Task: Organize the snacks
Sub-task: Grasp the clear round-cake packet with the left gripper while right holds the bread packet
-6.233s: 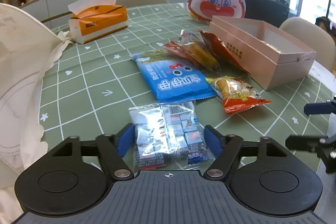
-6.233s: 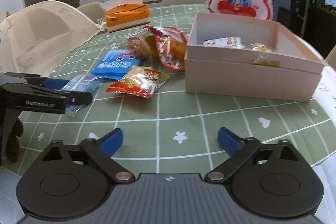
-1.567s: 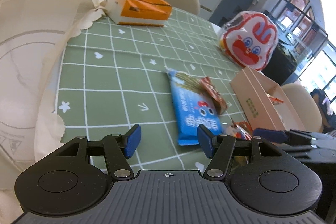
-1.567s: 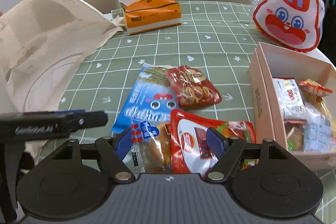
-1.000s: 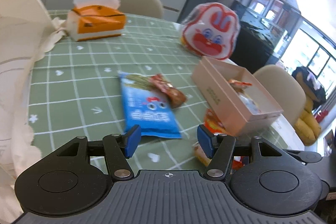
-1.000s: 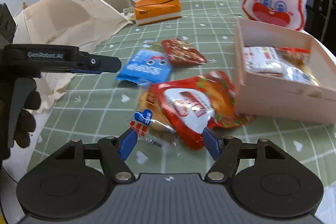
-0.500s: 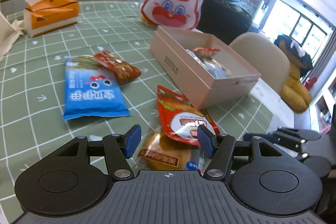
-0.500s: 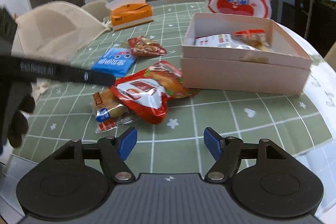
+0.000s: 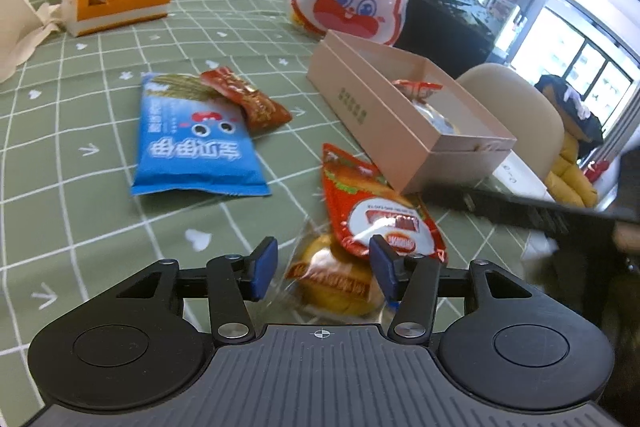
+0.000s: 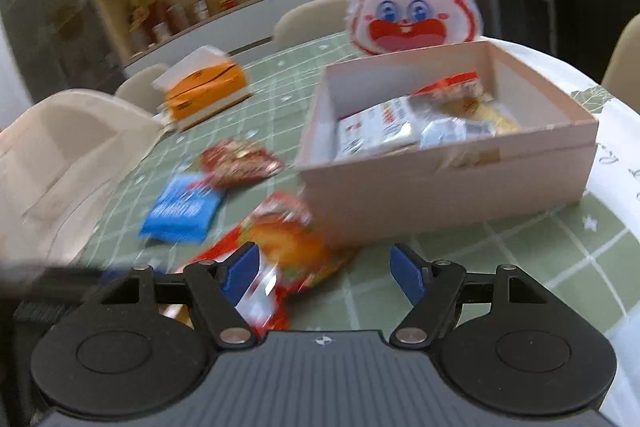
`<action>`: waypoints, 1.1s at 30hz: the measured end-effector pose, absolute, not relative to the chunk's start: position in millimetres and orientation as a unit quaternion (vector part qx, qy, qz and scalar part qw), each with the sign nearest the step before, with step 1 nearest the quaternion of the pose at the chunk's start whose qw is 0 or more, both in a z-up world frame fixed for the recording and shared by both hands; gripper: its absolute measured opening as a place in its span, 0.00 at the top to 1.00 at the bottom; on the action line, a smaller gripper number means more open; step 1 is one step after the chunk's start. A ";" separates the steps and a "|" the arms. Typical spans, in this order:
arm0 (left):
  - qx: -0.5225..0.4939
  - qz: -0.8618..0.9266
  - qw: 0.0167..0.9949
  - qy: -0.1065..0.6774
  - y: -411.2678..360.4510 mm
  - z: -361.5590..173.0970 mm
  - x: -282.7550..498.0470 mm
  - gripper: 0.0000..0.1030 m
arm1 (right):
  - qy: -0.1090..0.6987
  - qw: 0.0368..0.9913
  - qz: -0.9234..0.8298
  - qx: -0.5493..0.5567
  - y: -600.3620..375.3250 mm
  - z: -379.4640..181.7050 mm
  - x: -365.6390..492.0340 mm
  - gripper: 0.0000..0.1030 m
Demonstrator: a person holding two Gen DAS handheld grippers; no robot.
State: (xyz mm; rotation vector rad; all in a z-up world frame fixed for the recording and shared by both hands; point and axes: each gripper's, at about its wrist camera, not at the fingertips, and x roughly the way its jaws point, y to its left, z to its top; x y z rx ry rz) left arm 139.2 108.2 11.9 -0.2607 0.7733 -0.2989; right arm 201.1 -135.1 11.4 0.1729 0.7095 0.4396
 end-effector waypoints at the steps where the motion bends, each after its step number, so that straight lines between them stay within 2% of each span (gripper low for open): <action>1: -0.124 -0.145 0.908 0.373 110.0 12.5 137.3 0.45 | 0.348 0.910 0.208 0.090 -134.7 10.8 210.6 0.29; 9: -0.102 -0.156 0.911 0.368 116.5 8.3 125.1 0.45 | 0.391 0.884 0.239 0.094 -105.3 3.5 233.1 0.29; 15: -0.089 -0.173 0.907 0.373 119.1 9.6 111.7 0.47 | 0.377 0.886 0.271 -0.008 -75.9 6.7 196.5 0.31; 23: -0.062 -0.221 0.896 0.379 93.2 13.8 98.0 0.47 | 0.375 0.887 0.266 -0.042 -106.9 10.6 152.9 0.31; 33: -0.018 -0.207 0.907 0.367 74.2 16.7 87.9 0.47 | 0.345 0.921 0.166 -0.076 -156.0 9.3 140.8 0.31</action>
